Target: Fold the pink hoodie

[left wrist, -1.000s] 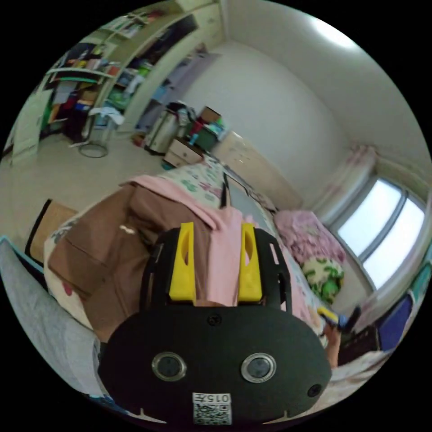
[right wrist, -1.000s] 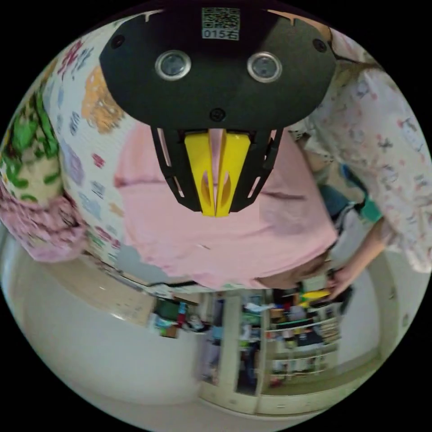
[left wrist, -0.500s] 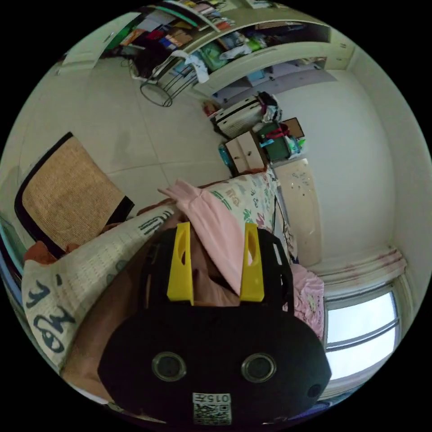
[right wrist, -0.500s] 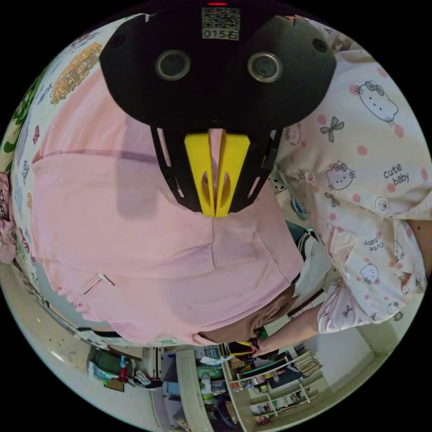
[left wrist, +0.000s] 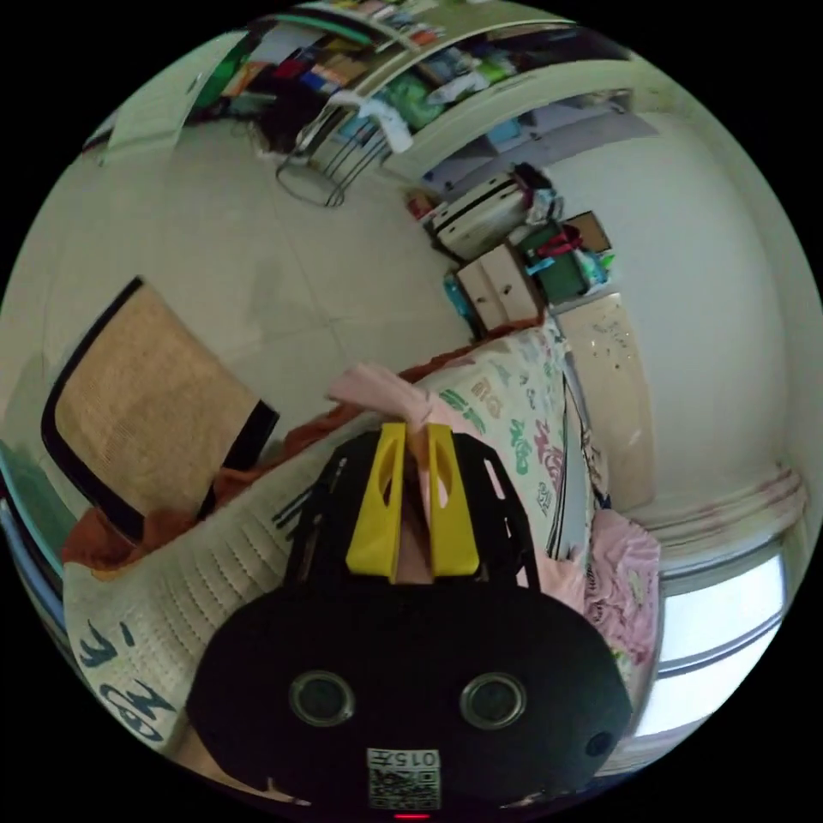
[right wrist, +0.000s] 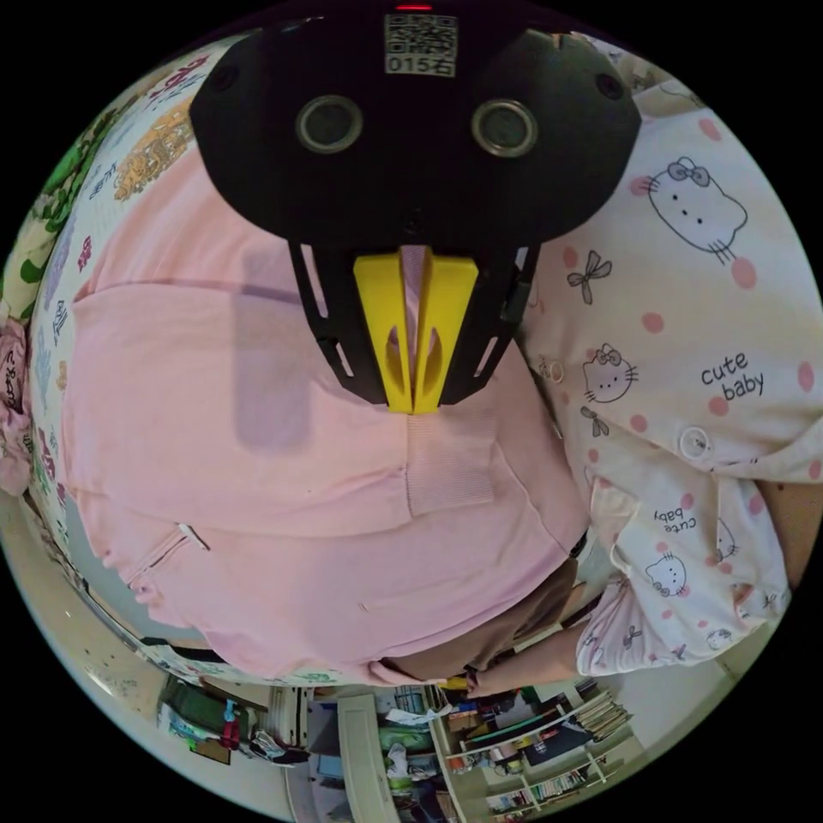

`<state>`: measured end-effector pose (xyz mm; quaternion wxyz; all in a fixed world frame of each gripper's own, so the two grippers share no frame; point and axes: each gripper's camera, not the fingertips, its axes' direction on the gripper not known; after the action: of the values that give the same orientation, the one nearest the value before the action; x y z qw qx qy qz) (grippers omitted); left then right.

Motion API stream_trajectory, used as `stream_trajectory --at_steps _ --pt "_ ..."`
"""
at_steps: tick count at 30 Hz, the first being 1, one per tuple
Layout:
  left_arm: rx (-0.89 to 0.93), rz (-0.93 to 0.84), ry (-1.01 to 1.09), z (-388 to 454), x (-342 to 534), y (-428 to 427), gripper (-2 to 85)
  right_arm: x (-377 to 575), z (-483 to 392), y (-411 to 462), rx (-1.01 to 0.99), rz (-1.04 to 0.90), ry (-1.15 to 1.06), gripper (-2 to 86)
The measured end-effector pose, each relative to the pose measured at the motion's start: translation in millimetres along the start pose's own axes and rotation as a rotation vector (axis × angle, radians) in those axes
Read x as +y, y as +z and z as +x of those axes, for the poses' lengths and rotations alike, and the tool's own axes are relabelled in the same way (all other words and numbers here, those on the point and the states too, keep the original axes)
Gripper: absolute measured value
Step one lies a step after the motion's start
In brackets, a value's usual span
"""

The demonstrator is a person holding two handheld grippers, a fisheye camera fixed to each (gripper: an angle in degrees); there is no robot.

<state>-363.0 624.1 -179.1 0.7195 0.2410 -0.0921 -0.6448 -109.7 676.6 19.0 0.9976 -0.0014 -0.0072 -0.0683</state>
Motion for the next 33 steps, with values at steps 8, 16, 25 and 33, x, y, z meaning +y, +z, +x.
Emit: stream_trajectory --at_steps 8,16,25,33 --pt "0.034 0.235 1.138 461.0 204.3 -157.4 1.3 43.9 1.2 22.4 -0.007 0.150 0.078 14.5" --pt "0.106 -0.214 1.779 601.8 562.2 -104.0 1.1 101.8 -7.1 12.7 0.195 0.433 0.089 14.3" --pt "0.085 -0.098 1.783 700.9 574.1 -158.0 1.6 15.0 -34.7 89.9 0.436 0.371 -0.177 16.1" --pt "0.168 -0.159 1.662 727.2 541.4 -170.9 4.9 36.7 -15.2 108.4 0.364 0.299 -0.141 2.3"
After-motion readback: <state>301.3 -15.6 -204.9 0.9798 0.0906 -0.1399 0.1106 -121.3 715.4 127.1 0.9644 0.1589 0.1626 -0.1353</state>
